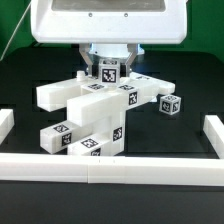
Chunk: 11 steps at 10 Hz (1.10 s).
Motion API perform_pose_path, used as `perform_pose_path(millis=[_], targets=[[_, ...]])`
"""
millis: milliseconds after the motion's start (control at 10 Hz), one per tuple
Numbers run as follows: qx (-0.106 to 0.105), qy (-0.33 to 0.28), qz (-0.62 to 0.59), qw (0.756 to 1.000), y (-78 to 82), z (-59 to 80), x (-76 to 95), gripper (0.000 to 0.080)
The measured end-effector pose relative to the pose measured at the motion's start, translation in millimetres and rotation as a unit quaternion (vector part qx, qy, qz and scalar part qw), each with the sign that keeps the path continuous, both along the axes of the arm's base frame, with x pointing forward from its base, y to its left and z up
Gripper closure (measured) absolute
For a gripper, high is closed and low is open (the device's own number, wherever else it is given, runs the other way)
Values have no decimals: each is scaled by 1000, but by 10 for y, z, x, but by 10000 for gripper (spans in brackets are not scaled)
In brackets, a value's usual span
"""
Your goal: Assemble chair
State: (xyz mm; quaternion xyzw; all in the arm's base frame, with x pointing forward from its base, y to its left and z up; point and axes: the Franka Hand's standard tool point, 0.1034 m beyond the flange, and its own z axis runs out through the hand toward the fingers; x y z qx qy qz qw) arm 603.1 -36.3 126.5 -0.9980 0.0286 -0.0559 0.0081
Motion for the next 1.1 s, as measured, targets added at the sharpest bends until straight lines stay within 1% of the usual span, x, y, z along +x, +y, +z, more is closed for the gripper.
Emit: perform_pose_path(millis=[400,800,1100], targets=[[1,4,-1,1000,71,-30,-22,512],[-2,2,-2,1000,42,-70,-15,512],[-12,-16,4,1000,-44,-90,49,512]])
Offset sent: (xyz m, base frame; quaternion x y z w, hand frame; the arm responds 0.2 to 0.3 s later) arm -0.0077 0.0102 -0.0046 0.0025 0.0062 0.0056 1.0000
